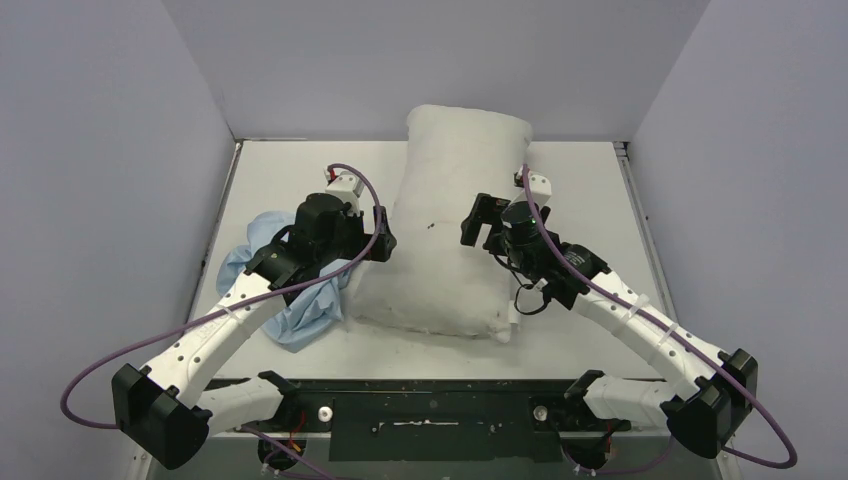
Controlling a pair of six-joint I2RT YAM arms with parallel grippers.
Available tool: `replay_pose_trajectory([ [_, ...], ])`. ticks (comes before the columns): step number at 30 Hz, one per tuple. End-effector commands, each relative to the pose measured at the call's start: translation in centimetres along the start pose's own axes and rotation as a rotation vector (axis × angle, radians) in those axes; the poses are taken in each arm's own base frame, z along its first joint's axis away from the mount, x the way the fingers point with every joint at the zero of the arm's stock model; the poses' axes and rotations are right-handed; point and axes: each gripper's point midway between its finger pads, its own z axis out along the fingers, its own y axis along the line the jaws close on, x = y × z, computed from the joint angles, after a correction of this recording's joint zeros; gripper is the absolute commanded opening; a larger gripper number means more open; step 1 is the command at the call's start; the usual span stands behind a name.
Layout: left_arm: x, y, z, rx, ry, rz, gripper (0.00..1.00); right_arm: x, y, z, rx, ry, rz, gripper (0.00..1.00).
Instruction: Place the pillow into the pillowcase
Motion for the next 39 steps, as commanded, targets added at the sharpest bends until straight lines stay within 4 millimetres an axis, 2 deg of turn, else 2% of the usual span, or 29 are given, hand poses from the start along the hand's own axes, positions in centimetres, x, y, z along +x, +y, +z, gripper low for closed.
replay_pose_trajectory([
  [1,-2.6,-1.2,-1.2,0.038,-0.080,0.003,0.97,-2.0,0.3,-1.0,-0.013,-0.074,0.038,1.00],
  [6,-2.4,-1.5,-1.3,0.044,-0.079,0.007,0.97,-1.8,-0.3,-0.4,0.022,-0.078,0.043,1.00],
  [10,-2.0,-1.4,-1.1,0.036,-0.074,0.023,0.97,-0.7,-0.7,0.8,0.063,-0.052,0.050,1.00],
  [13,-1.7,-1.0,-0.9,0.015,-0.074,0.032,0.97,0.6,-0.9,2.0,0.096,-0.005,0.038,1.00],
  [20,-1.0,-0.5,-0.5,-0.013,-0.065,0.047,0.97,4.5,0.0,5.7,0.112,0.134,0.000,1.00],
  [22,-0.8,-0.3,-0.4,-0.020,-0.065,0.051,0.97,5.7,-0.2,6.7,0.128,0.174,-0.023,0.96],
  [25,-0.7,-0.3,-0.3,-0.026,-0.063,0.060,0.97,7.0,-1.5,7.5,0.205,0.223,-0.041,0.82],
  [27,-0.6,-0.1,-0.3,-0.035,-0.061,0.066,0.97,6.8,-4.0,7.4,0.347,0.224,-0.040,0.62],
  [28,-0.6,-0.1,-0.4,-0.042,-0.063,0.069,0.97,6.5,-5.1,7.3,0.403,0.221,-0.032,0.51],
  [31,-0.4,0.1,-0.3,-0.053,-0.062,0.074,0.97,5.4,-8.3,6.6,0.521,0.231,-0.002,0.32],
  [35,-0.4,0.0,-0.4,-0.058,-0.066,0.079,0.97,2.7,-12.4,4.7,0.661,0.185,0.026,0.08],
  [36,-0.4,0.0,-0.4,-0.060,-0.067,0.081,0.97,1.7,-13.7,3.9,0.709,0.156,0.031,0.03],
  [39,-0.3,0.1,-0.5,-0.068,-0.066,0.087,0.97,-0.9,-16.2,1.7,0.799,0.099,0.032,0.02],
])
